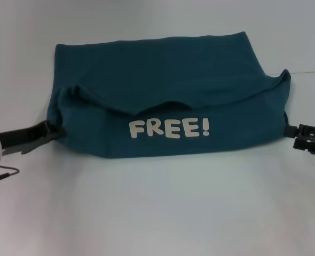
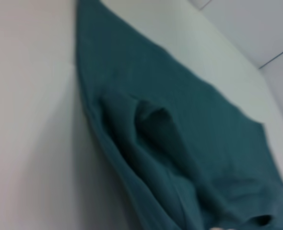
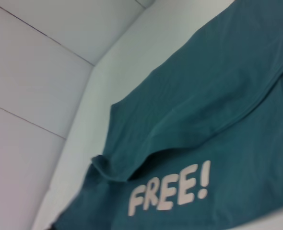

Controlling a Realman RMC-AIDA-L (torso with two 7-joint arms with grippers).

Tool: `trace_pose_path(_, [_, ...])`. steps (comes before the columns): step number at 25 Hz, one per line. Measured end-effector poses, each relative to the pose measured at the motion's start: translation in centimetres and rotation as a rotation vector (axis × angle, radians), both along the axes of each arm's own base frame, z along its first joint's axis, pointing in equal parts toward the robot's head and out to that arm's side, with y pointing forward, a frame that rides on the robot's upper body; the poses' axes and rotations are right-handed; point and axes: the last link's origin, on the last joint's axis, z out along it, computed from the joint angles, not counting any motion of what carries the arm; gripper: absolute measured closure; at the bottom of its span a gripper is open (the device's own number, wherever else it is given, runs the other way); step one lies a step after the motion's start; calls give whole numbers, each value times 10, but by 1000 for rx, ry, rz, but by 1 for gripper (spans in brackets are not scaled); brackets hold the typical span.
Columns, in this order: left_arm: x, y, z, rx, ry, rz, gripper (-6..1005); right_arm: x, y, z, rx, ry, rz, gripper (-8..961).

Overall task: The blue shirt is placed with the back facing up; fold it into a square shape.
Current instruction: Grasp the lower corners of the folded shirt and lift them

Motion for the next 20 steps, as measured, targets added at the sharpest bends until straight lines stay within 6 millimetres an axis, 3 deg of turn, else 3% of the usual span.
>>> trace_pose_path(12, [11,1,15,-24,-101,-18,999,-12,53,38,-51,-282,-68,136])
trace_pose_path(20, [14,1,14,-33,-130,-9,1000,-25,81,29,-43,-425,-77,139])
